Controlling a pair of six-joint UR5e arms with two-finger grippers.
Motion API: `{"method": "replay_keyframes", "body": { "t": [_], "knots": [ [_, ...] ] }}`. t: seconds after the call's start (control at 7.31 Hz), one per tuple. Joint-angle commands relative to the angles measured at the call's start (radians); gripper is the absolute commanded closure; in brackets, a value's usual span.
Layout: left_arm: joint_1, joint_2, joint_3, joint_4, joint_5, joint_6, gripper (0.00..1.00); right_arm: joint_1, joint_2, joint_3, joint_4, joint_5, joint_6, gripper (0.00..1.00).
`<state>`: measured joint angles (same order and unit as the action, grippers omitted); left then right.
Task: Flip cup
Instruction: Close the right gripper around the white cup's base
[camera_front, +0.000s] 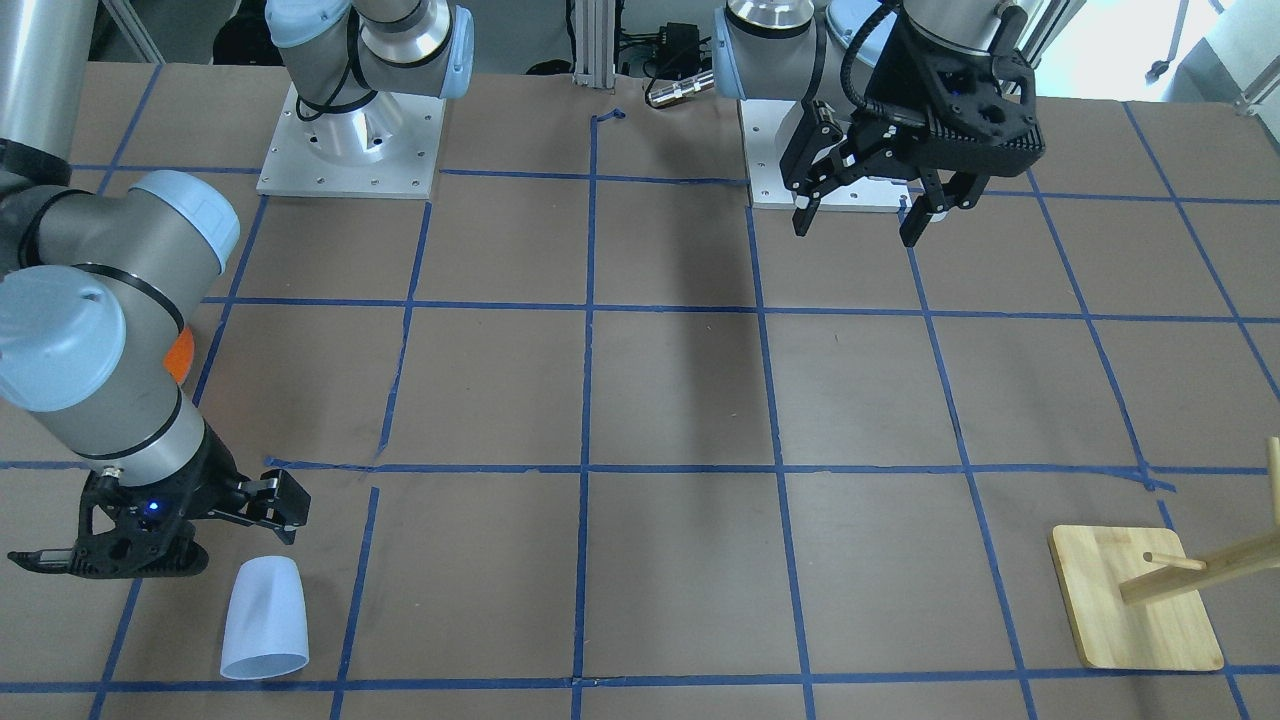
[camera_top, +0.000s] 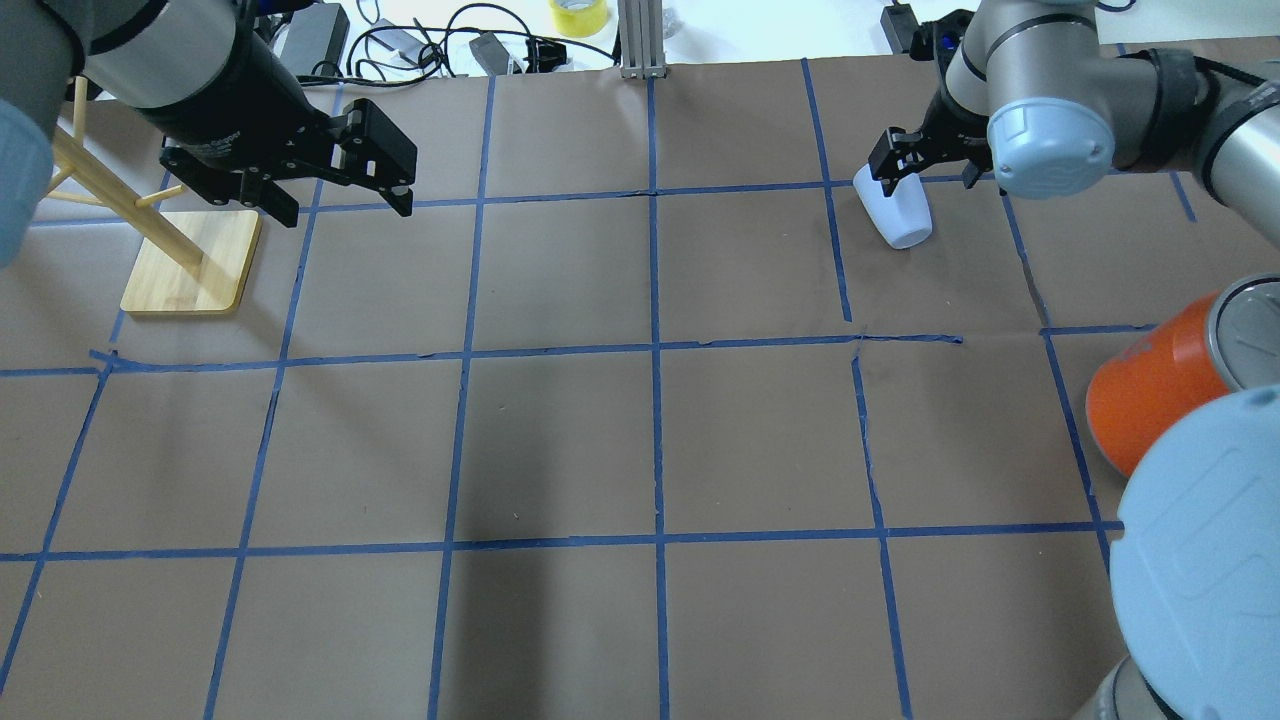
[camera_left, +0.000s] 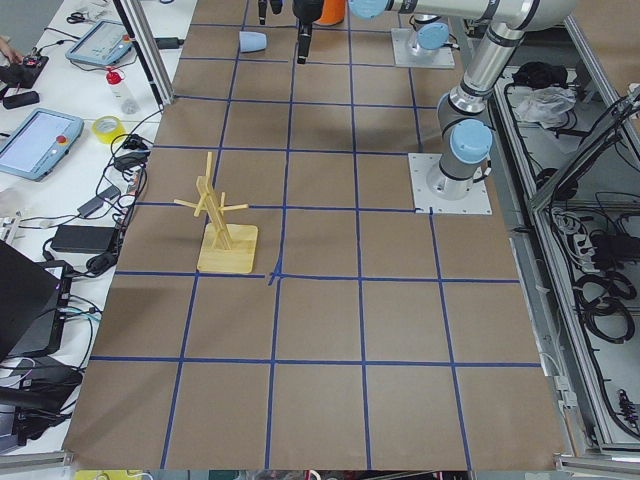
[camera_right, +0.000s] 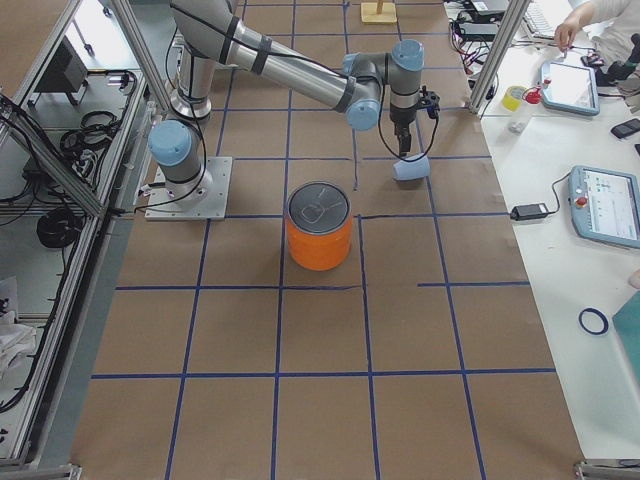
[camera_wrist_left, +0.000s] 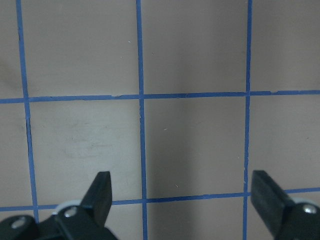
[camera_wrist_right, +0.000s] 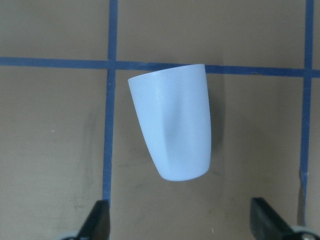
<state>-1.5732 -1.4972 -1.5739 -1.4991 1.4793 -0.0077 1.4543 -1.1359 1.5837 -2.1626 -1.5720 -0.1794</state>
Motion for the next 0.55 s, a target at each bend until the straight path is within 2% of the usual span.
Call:
{"method": "replay_keyframes", "body": {
  "t": [0.0,0.14,0.41],
  "knots": [
    [-0.001,0.0,0.0,0.0,-0.001,0.0,0.0,0.0,0.081,0.002,-0.166,0.003,-0.063,0.0],
    [-0.001,0.0,0.0,-0.001,-0.001,0.0,0.0,0.0,0.115,0.004,-0.216,0.006,-0.077,0.0],
    [-0.001,0.0,0.0,-0.001,-0.001,0.0,0.0,0.002,0.136,0.007,-0.212,0.004,-0.078,0.0]
  ]
}}
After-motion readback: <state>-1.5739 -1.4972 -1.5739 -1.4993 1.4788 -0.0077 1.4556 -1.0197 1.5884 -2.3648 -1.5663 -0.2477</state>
